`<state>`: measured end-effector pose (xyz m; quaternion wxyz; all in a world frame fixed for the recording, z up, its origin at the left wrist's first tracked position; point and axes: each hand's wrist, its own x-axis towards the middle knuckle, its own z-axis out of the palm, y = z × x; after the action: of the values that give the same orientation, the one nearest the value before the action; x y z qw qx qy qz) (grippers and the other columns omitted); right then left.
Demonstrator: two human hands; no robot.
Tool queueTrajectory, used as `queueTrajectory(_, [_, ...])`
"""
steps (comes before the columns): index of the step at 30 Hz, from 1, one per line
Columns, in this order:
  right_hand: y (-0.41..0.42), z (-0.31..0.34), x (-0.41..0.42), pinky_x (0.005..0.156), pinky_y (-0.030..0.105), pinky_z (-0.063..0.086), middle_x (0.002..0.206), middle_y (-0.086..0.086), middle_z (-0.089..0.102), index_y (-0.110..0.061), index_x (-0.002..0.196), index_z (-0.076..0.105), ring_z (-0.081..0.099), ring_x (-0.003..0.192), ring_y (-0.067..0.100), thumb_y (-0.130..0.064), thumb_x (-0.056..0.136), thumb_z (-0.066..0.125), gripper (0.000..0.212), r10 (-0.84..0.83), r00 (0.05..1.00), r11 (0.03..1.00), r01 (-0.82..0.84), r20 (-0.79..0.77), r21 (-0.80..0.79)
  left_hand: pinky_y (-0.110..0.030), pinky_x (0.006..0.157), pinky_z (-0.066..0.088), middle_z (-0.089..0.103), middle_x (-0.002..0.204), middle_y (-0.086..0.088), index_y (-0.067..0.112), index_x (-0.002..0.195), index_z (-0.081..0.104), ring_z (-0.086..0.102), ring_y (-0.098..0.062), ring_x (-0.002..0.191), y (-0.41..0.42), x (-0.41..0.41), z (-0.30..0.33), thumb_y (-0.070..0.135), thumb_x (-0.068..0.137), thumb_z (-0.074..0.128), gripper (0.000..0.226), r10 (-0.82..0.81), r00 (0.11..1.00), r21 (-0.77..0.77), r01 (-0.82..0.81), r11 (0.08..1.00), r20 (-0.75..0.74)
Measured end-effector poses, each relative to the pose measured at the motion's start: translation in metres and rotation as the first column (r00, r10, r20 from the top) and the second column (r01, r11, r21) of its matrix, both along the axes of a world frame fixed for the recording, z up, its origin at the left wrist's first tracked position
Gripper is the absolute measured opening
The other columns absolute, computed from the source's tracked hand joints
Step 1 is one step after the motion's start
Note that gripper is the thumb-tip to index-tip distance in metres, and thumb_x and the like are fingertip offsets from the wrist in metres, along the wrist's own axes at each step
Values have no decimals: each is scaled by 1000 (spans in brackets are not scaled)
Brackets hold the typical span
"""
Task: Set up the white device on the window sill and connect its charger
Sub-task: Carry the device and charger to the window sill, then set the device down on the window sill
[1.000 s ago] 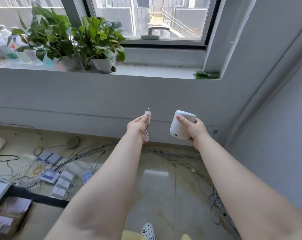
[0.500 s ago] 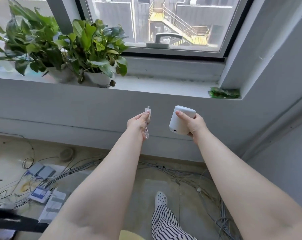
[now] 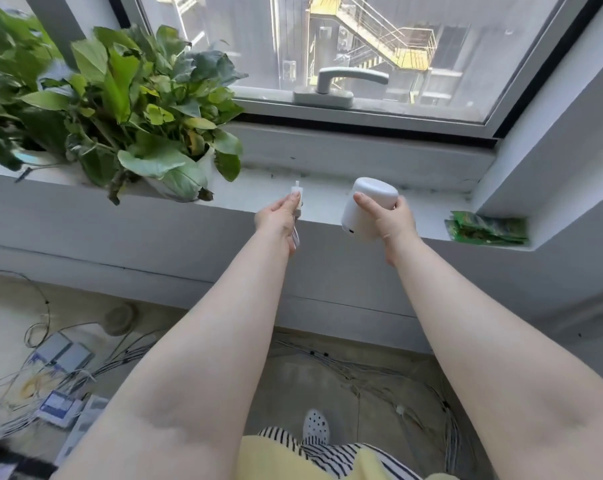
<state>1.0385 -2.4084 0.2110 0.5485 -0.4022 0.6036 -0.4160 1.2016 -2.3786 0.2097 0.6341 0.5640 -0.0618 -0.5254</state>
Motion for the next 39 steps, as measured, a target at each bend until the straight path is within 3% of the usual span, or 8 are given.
queueTrajectory(10, [-46,-19,12,89,33,48,118,-6,60,-23,124,50,58,106,16,-32,65,83,68,-19,996,993,9,-83,-115,-9,53,46,61,77,-1,0,121,61,52,-7,63,-45,10,-11,17,85,68,41,15,1000,61,-13,998,-26])
queueTrajectory(18, [-69,-32,18,95,32,47,119,-6,60,-25,123,49,59,109,16,-25,63,85,70,-63,993,988,48,-96,-144,-9,53,45,62,80,-2,0,122,62,48,-7,61,-71,22,-20,19,84,68,43,-14,1000,106,16,994,-12])
queueTrajectory(23, [-72,-38,21,95,30,48,120,-5,59,-21,126,49,58,109,15,-21,62,86,75,-79,991,982,58,-108,-181,-15,64,44,65,98,-7,0,121,63,52,-6,65,-81,28,-25,19,84,68,42,-4,1000,106,5,994,-10])
queueTrajectory(28, [-73,-43,23,94,28,47,122,-4,59,-23,125,48,58,110,14,-19,61,87,75,-85,990,979,62,-109,-195,-16,61,42,67,88,-2,4,123,64,55,-5,68,-88,33,-27,22,83,69,44,-3,1000,116,4,993,-5])
queueTrajectory(30, [-73,-46,23,97,32,48,124,-4,59,-26,123,48,58,112,15,-23,59,87,75,-94,989,979,70,-118,-193,-15,61,42,70,98,-6,3,125,62,65,-8,88,-91,34,-27,21,84,69,46,-1,1000,105,3,994,-19])
queueTrajectory(32, [-73,-47,24,98,34,48,123,-5,59,-28,122,47,58,113,15,-24,58,87,75,-102,987,978,76,-127,-196,-16,64,43,68,114,-12,3,126,61,63,-13,111,-92,34,-27,20,85,68,46,-3,1000,102,6,995,-26])
queueTrajectory(36, [-73,-47,25,99,36,48,123,-7,59,-28,123,47,58,113,15,-27,57,87,77,-111,985,977,83,-135,-197,-22,78,44,65,106,-10,2,128,59,56,-4,69,-92,35,-25,19,85,68,47,-13,999,87,16,996,-34])
queueTrajectory(39, [-72,-48,26,100,37,48,123,-7,59,-31,120,47,58,114,15,-28,56,87,76,-115,985,976,88,-129,-200,-16,65,45,67,113,-12,4,128,60,67,-11,93,-91,36,-26,20,85,67,46,-31,999,95,34,995,-35])
